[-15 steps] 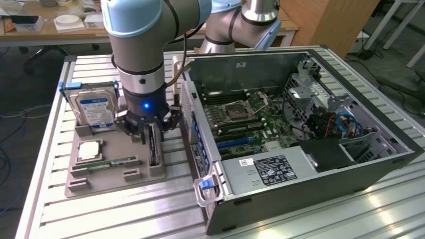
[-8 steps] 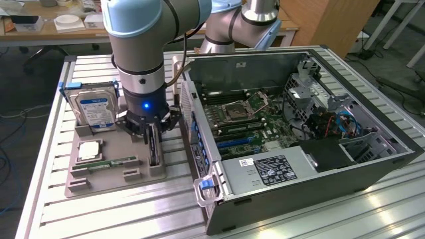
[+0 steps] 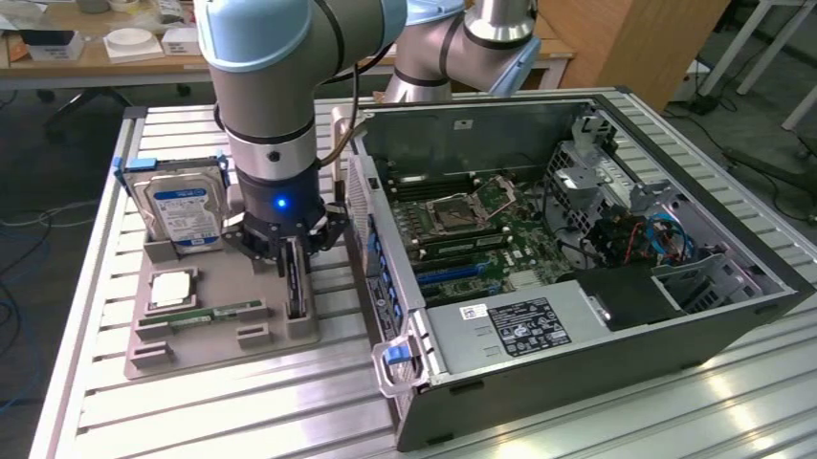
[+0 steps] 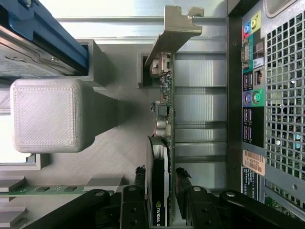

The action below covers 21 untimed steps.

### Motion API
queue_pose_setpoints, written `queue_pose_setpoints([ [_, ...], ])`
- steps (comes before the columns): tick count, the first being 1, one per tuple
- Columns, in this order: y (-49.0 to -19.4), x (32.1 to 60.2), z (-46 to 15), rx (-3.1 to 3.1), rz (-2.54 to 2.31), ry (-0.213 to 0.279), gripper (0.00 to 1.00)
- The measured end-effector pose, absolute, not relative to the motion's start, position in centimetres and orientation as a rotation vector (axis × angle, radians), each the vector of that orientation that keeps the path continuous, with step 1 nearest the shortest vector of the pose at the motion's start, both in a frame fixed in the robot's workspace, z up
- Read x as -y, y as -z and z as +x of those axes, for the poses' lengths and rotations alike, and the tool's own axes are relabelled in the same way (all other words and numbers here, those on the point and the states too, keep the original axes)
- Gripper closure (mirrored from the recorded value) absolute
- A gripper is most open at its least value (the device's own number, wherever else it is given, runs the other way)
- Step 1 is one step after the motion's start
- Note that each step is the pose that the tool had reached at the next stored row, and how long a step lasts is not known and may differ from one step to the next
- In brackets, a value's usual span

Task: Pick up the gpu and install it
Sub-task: 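Pick up the gpu and move the gpu toward the slot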

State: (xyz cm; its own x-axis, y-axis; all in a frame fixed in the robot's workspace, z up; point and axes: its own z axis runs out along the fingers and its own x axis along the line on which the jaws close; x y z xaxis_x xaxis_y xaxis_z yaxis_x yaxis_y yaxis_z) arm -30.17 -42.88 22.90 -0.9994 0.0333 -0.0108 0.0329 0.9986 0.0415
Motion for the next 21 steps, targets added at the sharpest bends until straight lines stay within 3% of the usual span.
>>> queue_pose_setpoints([
  [2, -22.89, 42.88, -30.17, -3.129, 0.052, -0.065, 0.63],
  [3, -22.90, 42.88, -30.17, -3.129, 0.052, -0.065, 0.70],
  [21, -22.90, 42.88, -30.17, -3.129, 0.052, -0.065, 0.74],
])
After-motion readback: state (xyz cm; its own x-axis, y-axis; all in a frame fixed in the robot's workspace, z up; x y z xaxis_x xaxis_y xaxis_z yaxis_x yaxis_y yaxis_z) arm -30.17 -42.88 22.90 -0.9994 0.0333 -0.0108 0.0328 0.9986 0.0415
